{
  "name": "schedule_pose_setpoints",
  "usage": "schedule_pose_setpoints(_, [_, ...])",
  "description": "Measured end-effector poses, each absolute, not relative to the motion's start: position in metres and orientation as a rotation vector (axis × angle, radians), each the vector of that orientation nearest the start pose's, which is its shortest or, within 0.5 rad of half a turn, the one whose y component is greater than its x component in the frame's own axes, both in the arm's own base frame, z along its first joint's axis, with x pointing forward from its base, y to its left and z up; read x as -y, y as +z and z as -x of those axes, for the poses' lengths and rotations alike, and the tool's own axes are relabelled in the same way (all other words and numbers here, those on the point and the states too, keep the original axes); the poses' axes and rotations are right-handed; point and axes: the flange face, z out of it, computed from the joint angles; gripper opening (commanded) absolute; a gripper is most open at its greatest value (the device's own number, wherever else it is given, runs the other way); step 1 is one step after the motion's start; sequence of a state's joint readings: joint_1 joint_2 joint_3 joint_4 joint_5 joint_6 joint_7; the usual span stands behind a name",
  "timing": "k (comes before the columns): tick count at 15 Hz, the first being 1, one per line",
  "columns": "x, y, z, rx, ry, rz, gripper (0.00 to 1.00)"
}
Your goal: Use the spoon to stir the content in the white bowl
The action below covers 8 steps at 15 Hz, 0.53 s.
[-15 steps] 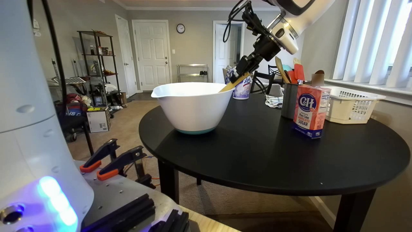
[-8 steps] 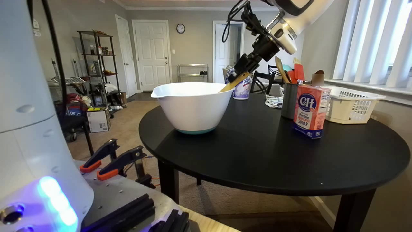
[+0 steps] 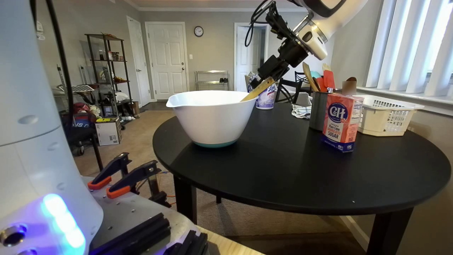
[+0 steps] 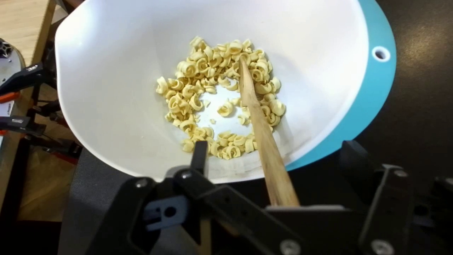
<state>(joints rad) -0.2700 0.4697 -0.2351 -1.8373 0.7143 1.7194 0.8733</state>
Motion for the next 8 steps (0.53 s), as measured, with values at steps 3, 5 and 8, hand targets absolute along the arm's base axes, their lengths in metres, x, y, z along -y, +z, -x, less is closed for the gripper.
schedule_pose_setpoints(3, [0.2276, 0.2601, -0.543, -1.946, 0.845, 1.689, 0.77])
schedule_pose_setpoints(5, [0.2298, 0.26, -0.5419, -1.95, 0.843, 1.686, 0.67])
schedule_pose_setpoints(8, [0.2313, 0.2597, -0.5412, -1.954, 0.843, 1.683, 0.47])
